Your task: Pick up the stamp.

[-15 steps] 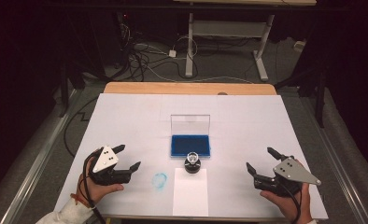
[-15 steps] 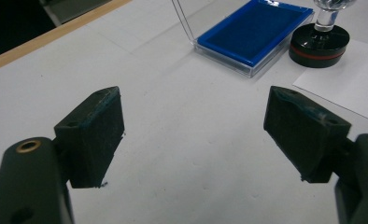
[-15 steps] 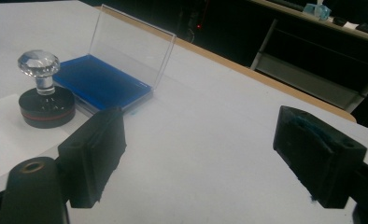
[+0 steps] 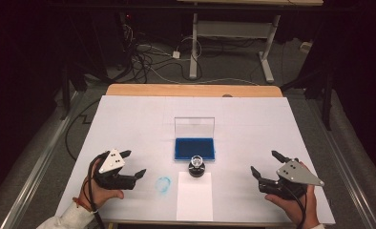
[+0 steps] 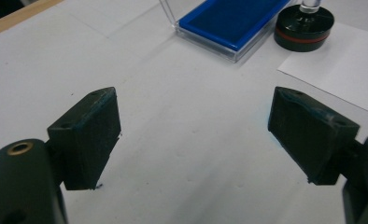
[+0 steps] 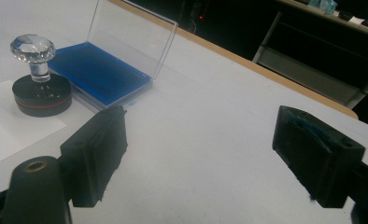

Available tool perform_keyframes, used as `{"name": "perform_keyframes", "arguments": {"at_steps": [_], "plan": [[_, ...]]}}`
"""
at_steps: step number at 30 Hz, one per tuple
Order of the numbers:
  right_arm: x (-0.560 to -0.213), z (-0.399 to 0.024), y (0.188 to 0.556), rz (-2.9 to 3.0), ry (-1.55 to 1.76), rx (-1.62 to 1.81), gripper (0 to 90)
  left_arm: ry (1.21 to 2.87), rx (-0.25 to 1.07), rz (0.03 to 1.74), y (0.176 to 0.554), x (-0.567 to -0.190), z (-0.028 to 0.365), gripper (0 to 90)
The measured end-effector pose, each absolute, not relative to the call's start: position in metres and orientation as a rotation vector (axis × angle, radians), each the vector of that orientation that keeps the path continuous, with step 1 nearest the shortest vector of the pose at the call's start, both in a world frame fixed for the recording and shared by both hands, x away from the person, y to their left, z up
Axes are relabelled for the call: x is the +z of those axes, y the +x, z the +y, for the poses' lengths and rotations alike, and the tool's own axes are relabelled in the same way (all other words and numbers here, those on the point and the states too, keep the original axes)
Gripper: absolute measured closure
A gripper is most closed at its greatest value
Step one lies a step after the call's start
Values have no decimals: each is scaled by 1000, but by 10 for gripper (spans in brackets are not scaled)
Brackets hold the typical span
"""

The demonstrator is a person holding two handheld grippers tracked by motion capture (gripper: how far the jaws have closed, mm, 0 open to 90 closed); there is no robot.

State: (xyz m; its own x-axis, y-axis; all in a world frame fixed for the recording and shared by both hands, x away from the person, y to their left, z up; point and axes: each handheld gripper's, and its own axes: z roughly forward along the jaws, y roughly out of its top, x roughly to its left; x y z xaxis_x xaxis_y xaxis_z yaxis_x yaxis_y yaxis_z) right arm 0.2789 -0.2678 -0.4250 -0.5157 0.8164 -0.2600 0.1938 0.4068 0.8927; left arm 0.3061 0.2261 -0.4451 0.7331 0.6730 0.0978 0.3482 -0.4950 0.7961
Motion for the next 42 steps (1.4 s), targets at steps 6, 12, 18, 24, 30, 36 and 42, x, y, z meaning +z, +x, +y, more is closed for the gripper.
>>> {"name": "perform_keyframes", "arguments": {"at_steps": [6, 12, 18, 24, 30, 36, 42], "plan": [[-427, -265, 282, 1976, 848, 1106, 182, 2151, 496, 736, 310, -438, 214, 163], [-429, -261, 282, 2007, 826, 1086, 187, 2163, 468, 696, 317, -427, 197, 166], [-431, -259, 282, 2020, 821, 1075, 187, 2196, 425, 638, 323, -420, 178, 166], [-432, -258, 283, 2028, 821, 1068, 189, 2254, 362, 562, 330, -416, 154, 167], [-433, -257, 283, 2051, 810, 1047, 194, 2330, 351, 484, 338, -412, 129, 167], [-434, -256, 283, 2059, 800, 1037, 202, 2381, 309, 422, 350, -407, 111, 210], [-435, -254, 283, 2069, 795, 1025, 203, 2427, 268, 395, 359, -409, 90, 210]]}}
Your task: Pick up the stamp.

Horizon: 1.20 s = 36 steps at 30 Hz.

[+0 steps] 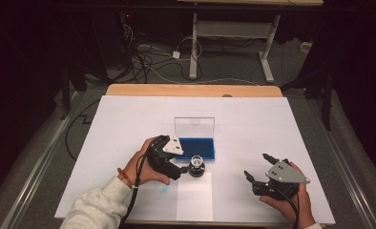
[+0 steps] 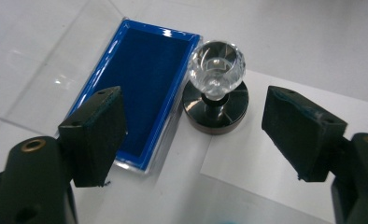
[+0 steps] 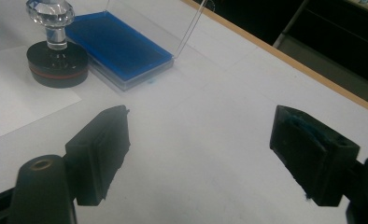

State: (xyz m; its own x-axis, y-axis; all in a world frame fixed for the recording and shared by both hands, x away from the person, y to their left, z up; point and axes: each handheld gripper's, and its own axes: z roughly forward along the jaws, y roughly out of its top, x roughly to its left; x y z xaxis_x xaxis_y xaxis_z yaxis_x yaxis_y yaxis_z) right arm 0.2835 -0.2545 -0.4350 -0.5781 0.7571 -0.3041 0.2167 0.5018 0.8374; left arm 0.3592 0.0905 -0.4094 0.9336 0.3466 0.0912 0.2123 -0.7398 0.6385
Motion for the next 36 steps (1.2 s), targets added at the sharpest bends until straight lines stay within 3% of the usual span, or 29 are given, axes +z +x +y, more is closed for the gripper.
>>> {"name": "perform_keyframes", "arguments": {"at_steps": [11, 36], "plan": [[-436, -253, 283, 2085, 791, 1014, 217, 2498, 245, 372, 372, -422, 55, 223], [-437, -249, 281, 2109, 763, 991, 231, 2507, 149, 314, 383, -429, 48, 449]]}}
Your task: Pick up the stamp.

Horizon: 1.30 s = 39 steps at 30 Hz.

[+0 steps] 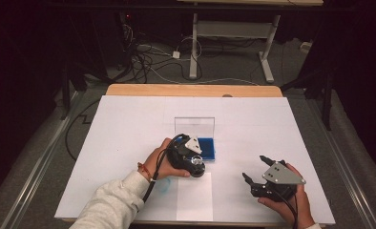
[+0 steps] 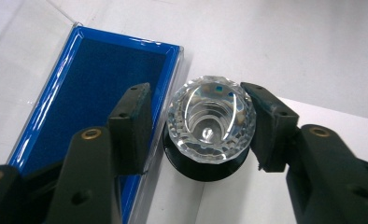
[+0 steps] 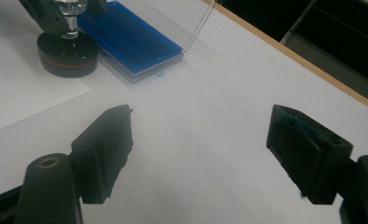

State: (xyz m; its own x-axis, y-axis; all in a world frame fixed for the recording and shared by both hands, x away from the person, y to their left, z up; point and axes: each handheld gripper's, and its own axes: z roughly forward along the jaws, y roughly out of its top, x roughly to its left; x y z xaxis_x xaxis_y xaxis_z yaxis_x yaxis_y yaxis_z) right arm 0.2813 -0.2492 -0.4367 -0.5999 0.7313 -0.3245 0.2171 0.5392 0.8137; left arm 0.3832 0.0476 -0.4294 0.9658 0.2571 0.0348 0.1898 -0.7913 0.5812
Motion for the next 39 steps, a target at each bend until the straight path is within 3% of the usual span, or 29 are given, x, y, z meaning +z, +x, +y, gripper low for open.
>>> {"name": "perform_keyframes", "arguments": {"at_steps": [5, 7, 21, 39], "plan": [[-437, -247, 280, 2123, 744, 985, 244, 2505, 139, 314, 383, -430, 47, 476], [-436, -246, 279, 2122, 737, 986, 244, 2501, 142, 309, 382, -429, 47, 539], [-436, -246, 279, 2121, 730, 976, 247, 2516, 190, 297, 378, -428, 44, 547], [-432, -248, 279, 2078, 722, 1028, 239, 2416, 323, 299, 358, -402, 65, 548]]}}
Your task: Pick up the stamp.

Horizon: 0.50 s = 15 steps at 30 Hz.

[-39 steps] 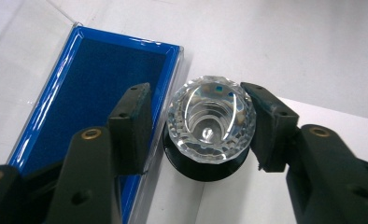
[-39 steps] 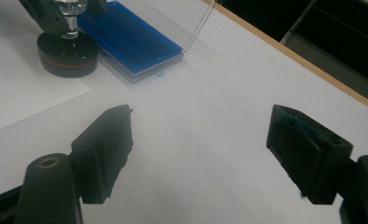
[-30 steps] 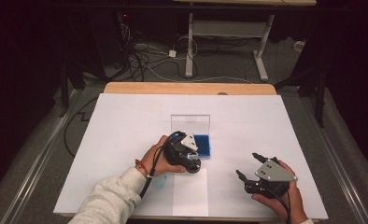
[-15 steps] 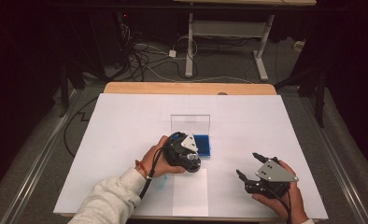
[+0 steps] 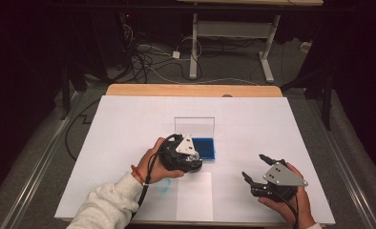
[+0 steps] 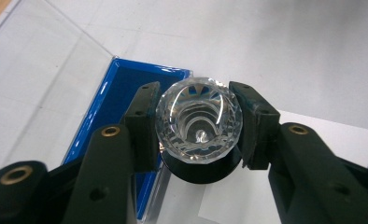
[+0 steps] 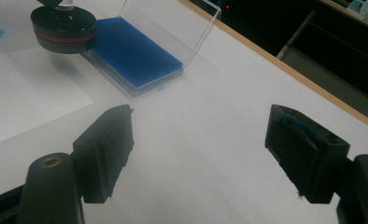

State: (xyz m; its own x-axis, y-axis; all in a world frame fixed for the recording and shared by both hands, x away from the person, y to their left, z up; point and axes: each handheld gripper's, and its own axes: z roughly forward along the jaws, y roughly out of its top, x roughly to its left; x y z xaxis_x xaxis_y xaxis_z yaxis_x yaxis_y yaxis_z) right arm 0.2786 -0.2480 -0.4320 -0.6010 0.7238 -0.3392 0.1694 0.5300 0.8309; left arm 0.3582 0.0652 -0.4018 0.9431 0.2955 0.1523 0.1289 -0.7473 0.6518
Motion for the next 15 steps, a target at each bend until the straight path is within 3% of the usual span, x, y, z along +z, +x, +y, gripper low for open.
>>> {"name": "perform_keyframes", "arguments": {"at_steps": [15], "plan": [[-430, -242, 289, 2066, 706, 1033, 236, 2390, 365, 348, 352, -393, 88, 548]]}}
